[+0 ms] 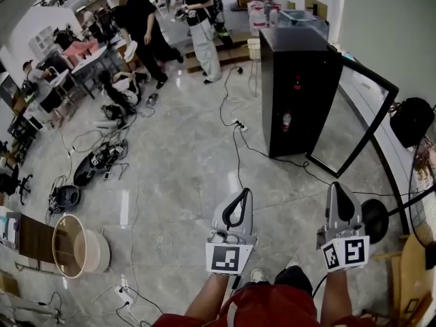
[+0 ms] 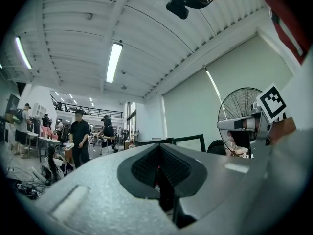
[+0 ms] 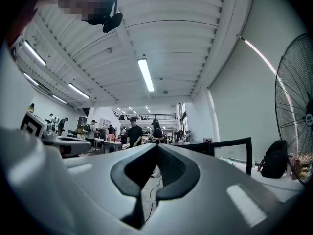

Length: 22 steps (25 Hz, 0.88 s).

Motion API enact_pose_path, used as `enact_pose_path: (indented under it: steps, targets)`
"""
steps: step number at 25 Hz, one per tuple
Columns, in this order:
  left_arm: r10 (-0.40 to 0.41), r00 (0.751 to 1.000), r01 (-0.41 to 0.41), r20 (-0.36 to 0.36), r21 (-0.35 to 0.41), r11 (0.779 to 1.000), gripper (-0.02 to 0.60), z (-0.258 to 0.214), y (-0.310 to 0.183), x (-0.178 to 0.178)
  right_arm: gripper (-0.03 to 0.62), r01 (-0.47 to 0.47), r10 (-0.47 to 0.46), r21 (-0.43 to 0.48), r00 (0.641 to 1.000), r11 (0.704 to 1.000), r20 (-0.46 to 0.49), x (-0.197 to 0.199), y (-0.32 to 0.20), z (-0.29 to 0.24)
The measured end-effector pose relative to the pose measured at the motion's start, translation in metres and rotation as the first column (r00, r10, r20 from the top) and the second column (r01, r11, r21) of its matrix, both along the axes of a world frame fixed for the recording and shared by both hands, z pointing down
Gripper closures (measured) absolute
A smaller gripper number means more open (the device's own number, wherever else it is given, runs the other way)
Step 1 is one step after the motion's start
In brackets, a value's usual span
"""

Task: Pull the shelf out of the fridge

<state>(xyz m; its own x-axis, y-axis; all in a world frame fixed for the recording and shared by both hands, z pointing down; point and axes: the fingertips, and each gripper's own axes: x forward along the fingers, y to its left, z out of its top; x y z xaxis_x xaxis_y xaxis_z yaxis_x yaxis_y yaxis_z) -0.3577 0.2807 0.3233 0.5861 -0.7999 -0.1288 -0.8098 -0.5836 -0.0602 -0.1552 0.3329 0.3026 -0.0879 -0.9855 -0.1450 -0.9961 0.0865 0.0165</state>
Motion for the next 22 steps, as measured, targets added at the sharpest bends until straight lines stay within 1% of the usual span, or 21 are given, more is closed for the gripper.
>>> enact_pose_path:
  steps: [2, 5, 10, 14, 17, 20, 22]
  targets:
    - [0.008, 1.0, -0.008, 0.001, -0.009, 1.0, 0.58, 0.002, -0.002, 0.0, 0.595, 0.003, -0.003, -0.007, 1.0, 1.0, -0.01, -0.004, -0.002, 0.001]
    - [0.017, 1.0, -0.017, -0.003, -0.01, 1.0, 0.58, 0.003, -0.008, 0.005, 0.595, -0.009, 0.009, -0.01, 1.0, 1.0, -0.008, 0.002, -0.007, 0.003]
    - [0.008, 1.0, -0.008, -0.008, -0.01, 1.0, 0.58, 0.005, -0.025, 0.015, 0.595, -0.015, 0.012, 0.073, 0.999, 0.997, 0.032, 0.018, -0.018, -0.005]
    - [-0.007, 1.0, 0.007, 0.009, -0.012, 1.0, 0.58, 0.005, -0.05, 0.028, 0.595, -0.01, 0.009, 0.067, 1.0, 0.998, 0.022, 0.035, -0.044, -0.005]
    - [-0.013, 1.0, 0.013, 0.02, -0.002, 1.0, 0.58, -0.001, -0.072, 0.047, 0.595, -0.011, 0.009, 0.061, 0.999, 0.998, 0.034, 0.056, -0.066, -0.003]
    - [-0.014, 0.999, 0.014, 0.042, 0.016, 1.0, 0.58, -0.008, -0.096, 0.073, 0.595, 0.001, -0.003, 0.051, 0.999, 0.999, 0.043, 0.082, -0.092, -0.003]
    - [-0.015, 0.999, 0.015, 0.039, 0.01, 1.0, 0.579, -0.011, -0.112, 0.094, 0.595, 0.01, -0.012, 0.048, 0.999, 0.999, 0.041, 0.099, -0.109, -0.004]
